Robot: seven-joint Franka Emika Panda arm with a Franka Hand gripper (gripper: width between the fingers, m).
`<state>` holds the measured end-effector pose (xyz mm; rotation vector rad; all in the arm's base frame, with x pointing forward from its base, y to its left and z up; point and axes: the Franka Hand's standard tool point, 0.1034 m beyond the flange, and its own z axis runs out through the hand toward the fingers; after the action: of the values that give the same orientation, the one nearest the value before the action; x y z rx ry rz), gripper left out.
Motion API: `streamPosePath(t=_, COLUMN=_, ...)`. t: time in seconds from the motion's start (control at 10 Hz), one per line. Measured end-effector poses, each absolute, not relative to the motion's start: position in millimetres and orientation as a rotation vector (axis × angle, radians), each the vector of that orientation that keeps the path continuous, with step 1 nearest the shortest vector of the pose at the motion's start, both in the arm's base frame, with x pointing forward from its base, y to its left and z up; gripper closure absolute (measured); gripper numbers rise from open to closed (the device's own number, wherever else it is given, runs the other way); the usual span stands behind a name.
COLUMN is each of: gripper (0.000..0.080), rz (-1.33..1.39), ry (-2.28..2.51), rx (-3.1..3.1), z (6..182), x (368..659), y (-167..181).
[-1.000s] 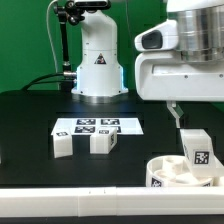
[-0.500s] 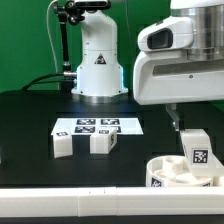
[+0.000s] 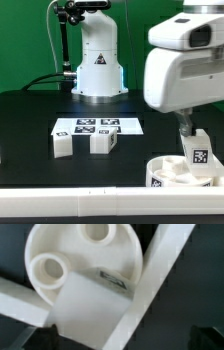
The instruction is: Assemble stool
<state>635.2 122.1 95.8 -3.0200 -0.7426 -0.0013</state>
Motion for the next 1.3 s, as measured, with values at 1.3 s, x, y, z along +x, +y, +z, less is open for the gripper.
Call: streamPosePath(t=1.3, gripper=0.0151, rz=0.070, ry=-2.010, rx=-2.450, z=84.8, x=634.5, y=104.3)
